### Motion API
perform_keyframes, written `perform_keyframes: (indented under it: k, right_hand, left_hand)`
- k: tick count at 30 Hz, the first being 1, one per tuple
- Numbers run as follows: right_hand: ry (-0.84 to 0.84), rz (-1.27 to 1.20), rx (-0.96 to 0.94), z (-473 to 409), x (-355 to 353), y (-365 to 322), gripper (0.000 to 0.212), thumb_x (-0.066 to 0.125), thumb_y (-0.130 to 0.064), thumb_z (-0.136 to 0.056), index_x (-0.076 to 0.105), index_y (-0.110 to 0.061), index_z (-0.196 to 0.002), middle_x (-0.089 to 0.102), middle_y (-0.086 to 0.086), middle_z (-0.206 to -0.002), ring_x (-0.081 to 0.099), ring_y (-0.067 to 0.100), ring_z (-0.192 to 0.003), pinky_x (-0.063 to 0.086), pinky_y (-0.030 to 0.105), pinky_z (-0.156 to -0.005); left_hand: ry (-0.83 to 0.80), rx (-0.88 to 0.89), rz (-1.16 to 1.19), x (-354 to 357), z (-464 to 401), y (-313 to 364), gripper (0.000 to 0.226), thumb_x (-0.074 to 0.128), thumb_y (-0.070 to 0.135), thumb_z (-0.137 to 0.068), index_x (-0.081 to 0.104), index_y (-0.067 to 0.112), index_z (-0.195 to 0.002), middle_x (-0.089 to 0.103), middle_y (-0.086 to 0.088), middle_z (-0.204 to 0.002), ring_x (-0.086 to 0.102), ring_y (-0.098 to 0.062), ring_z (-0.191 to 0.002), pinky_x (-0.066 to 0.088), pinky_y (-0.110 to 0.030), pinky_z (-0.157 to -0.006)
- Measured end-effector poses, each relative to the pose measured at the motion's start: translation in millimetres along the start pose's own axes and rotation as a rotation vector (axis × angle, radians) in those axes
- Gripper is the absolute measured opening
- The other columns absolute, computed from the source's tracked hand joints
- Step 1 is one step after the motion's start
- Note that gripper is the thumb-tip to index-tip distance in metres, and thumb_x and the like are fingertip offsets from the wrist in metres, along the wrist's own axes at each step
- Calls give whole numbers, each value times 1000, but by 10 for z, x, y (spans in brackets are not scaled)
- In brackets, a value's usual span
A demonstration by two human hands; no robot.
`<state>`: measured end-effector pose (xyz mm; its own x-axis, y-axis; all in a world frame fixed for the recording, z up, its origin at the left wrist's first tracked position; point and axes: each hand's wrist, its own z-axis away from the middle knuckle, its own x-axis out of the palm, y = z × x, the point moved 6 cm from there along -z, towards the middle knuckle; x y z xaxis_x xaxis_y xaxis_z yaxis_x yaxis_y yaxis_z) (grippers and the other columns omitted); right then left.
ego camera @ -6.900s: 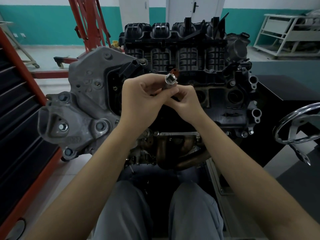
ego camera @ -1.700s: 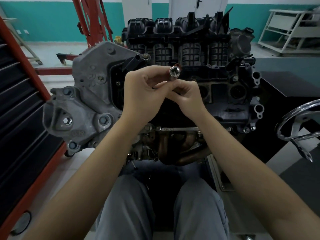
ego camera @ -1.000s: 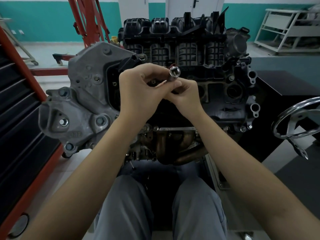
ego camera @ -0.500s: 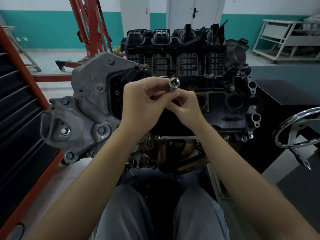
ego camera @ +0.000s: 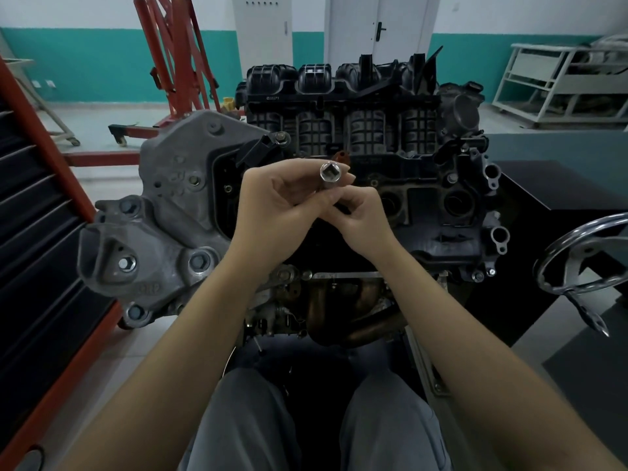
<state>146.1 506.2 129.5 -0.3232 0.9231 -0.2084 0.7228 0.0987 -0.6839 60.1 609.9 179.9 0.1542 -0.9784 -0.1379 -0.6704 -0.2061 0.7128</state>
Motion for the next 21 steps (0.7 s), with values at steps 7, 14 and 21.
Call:
perform_keyframes:
  k: [7,14,21]
  right_hand:
    - [49,-19,-19,0,-29,3,14,71,4,-80,70,4,-94,72,14,-90,70,19,-87,53,28,-82]
    - [41,-2,2,10,-19,-14,22,67,6,-81,68,-10,-95,72,-13,-83,67,1,-82,50,17,-75]
    - [0,-26,-10,12,-23,-23,16,65,4,-85,68,-2,-100,71,5,-92,69,14,-90,52,24,-82]
  left_hand:
    - [114,7,-184,-48,9,38,24,80,0,-73,71,13,-91,72,1,-87,71,-10,-86,58,-30,-82]
    - [-15,-15,-32,-4,14,7,26,71,-11,-77,70,2,-100,73,-13,-94,71,-22,-93,57,-39,-86]
    - [92,31,-103,-18,31,32,29,77,-3,-76,70,14,-98,73,-2,-91,72,-14,-90,58,-35,-83]
